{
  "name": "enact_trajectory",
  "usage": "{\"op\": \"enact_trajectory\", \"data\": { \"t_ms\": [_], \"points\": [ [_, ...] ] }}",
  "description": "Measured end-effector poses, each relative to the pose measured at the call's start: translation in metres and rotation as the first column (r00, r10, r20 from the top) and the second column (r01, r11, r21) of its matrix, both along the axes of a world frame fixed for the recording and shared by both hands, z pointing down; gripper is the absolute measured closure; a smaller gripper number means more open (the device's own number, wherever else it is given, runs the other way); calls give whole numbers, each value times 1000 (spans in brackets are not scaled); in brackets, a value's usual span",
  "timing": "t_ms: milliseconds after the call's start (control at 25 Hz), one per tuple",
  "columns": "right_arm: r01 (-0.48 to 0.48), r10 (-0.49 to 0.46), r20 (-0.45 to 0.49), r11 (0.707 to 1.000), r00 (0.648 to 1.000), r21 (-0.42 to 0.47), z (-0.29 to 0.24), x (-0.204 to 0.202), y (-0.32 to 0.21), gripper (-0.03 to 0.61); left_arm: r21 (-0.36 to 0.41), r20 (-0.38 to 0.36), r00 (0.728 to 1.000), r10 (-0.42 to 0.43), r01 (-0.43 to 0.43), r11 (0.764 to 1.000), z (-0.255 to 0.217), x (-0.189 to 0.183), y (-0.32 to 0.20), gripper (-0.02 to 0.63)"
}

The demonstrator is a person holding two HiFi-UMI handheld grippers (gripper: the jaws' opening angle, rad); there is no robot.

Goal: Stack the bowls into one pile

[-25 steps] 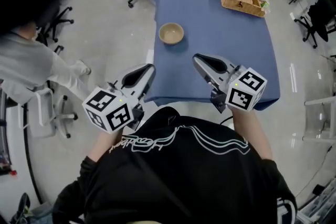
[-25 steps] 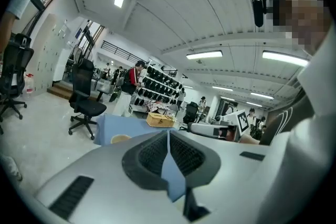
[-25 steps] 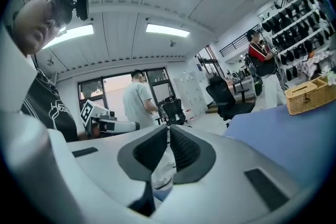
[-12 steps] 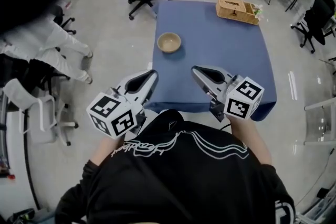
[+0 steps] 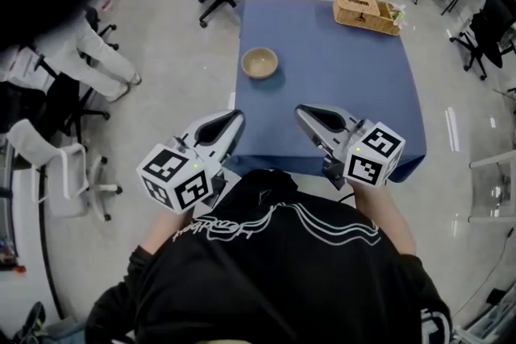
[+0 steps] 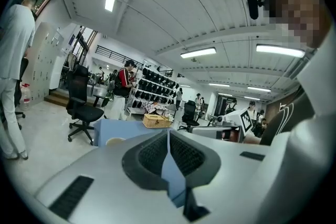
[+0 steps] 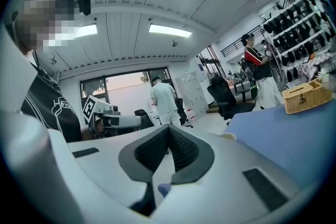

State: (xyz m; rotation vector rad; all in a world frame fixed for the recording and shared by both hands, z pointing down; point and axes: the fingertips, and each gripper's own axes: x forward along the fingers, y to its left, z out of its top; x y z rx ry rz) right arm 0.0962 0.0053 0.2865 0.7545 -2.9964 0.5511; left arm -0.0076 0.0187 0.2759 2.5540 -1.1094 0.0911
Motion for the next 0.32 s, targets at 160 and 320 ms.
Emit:
{"op": "enact_trajectory", "data": {
  "t_ms": [160, 320],
  "points": [
    [-6, 6, 0, 1000, 1000, -14, 4, 2, -3, 552, -17, -8, 1000, 5, -5, 1000, 4, 2, -4, 581],
    [-22, 22, 0, 999, 1000, -24, 5, 0, -11, 552, -26, -6, 1000, 9, -9, 1000, 6, -3, -13, 580]
  ]
}}
